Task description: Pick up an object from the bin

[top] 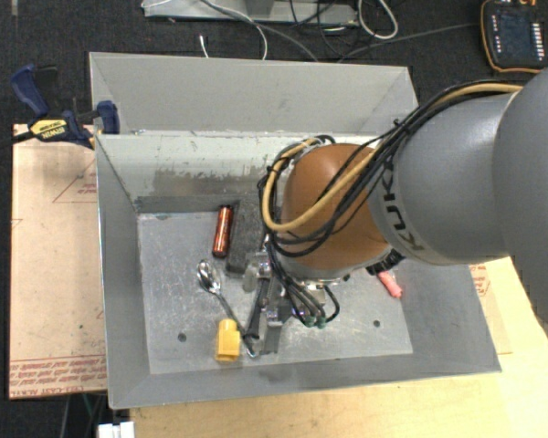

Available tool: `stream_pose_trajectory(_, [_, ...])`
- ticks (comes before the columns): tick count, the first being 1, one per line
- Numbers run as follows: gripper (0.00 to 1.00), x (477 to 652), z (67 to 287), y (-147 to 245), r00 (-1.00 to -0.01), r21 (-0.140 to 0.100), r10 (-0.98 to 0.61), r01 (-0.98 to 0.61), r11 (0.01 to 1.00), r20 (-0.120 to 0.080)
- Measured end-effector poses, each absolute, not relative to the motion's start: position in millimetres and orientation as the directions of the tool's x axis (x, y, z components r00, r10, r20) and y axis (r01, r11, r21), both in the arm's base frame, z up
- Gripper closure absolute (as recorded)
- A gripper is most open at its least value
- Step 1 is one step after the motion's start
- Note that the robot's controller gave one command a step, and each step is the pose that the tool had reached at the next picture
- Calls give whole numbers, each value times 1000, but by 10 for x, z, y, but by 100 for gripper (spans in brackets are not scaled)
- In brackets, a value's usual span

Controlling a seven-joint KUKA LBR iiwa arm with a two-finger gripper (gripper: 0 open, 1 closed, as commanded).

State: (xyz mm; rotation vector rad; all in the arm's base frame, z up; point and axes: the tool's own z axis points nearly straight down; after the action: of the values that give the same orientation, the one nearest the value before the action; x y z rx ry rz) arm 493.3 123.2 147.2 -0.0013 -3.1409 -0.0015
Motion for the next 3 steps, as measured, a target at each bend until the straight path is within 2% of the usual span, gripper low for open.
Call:
stream_pose_trajectory(1, [0,5264,687,499,-985,0,-175,-175,985,4])
stream_pose_trajectory(2, [0,5438,703,555,-986,3,-168,-168,986,-3])
stream_pose_trajectory(3, [0,5324,704,534,-985,3,-172,-172,985,0])
